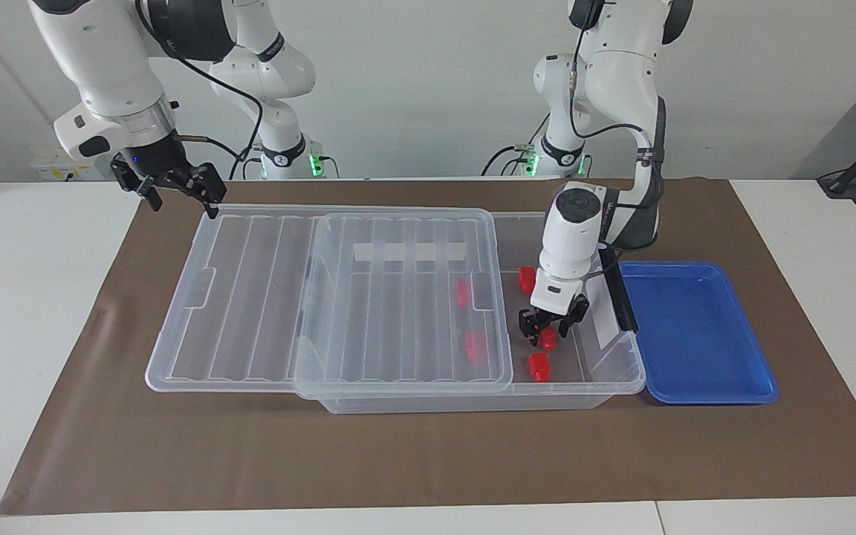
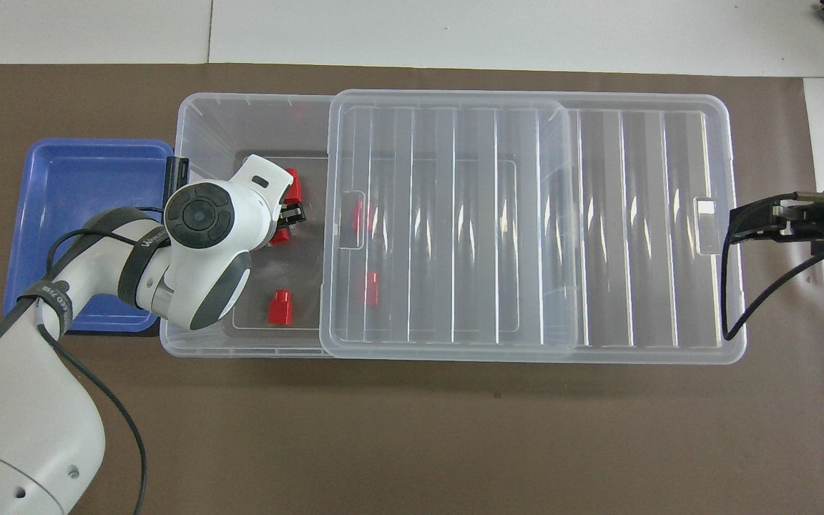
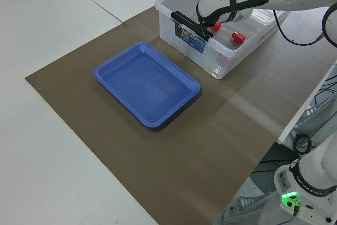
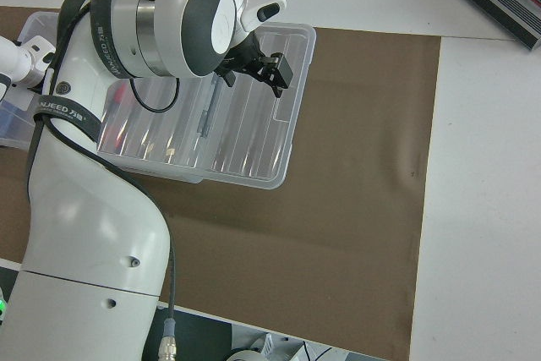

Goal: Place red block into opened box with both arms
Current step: 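Lower the red block into the box and open the left gripper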

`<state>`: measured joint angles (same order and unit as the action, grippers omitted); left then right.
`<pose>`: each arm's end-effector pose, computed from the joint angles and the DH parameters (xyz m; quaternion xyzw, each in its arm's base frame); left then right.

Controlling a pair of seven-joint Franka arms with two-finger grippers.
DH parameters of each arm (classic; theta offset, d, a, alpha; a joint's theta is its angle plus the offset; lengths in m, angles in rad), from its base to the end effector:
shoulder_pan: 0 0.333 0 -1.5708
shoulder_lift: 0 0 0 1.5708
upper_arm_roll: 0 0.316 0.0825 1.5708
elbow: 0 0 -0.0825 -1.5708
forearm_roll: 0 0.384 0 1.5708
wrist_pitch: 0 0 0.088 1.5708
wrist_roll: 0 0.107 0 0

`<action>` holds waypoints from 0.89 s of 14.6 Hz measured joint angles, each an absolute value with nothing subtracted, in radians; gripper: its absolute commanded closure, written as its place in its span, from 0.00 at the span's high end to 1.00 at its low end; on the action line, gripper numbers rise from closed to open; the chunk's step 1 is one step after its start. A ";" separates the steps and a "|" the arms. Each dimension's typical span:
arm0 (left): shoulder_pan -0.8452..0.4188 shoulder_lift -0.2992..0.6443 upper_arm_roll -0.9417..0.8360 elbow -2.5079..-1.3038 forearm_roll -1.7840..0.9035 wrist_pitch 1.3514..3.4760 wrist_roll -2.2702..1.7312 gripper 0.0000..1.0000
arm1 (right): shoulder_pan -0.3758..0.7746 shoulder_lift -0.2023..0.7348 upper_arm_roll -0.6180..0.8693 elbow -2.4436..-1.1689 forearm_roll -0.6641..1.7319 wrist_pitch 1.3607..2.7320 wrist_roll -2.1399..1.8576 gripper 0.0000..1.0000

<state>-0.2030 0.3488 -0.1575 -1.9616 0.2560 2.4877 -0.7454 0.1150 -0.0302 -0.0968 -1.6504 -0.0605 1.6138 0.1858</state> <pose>0.5911 -0.2188 0.3166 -0.9885 -0.1042 -0.1100 0.0031 0.5479 0.0030 0.6073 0.9962 -0.0822 -0.0003 0.0289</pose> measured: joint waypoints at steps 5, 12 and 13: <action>-0.204 0.265 -0.160 -1.921 0.256 2.363 -0.854 1.00 | 0.115 -0.030 -0.097 -1.651 -0.060 1.615 0.186 0.87; -0.228 0.229 -0.170 -1.919 0.256 2.333 -1.216 1.00 | 0.081 -0.030 -0.097 -1.666 -0.060 1.649 0.128 0.05; -0.228 0.214 -0.168 -1.916 0.256 2.312 -1.223 1.00 | 0.076 -0.030 -0.097 -1.669 -0.060 1.654 0.117 0.00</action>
